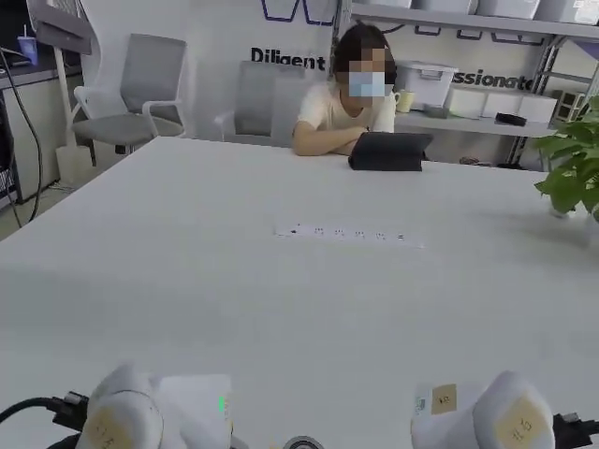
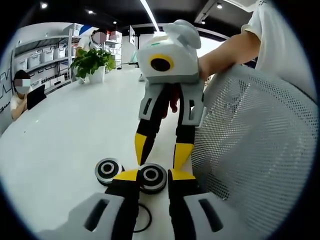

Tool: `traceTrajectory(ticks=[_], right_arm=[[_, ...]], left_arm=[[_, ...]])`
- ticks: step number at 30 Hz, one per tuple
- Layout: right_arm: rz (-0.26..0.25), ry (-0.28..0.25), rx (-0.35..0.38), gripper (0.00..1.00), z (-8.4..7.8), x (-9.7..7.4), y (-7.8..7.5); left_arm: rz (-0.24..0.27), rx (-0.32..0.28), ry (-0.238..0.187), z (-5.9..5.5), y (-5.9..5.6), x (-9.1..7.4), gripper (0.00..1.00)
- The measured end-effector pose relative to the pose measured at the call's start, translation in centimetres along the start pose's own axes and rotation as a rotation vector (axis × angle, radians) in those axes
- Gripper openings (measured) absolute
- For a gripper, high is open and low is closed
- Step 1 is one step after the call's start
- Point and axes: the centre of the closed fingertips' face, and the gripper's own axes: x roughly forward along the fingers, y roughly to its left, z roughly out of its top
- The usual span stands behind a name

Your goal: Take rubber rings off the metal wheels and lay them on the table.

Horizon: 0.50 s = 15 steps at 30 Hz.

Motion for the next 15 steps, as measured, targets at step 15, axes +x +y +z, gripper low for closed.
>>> traceTrajectory(ticks=[15], right_arm=[[-0.019,0.008,-0.042,0.22,-0.15,0.05,-0.30]], left_arm=[[0.022,0.035,-0.001,-0.17,0.42,0.10,0.08]])
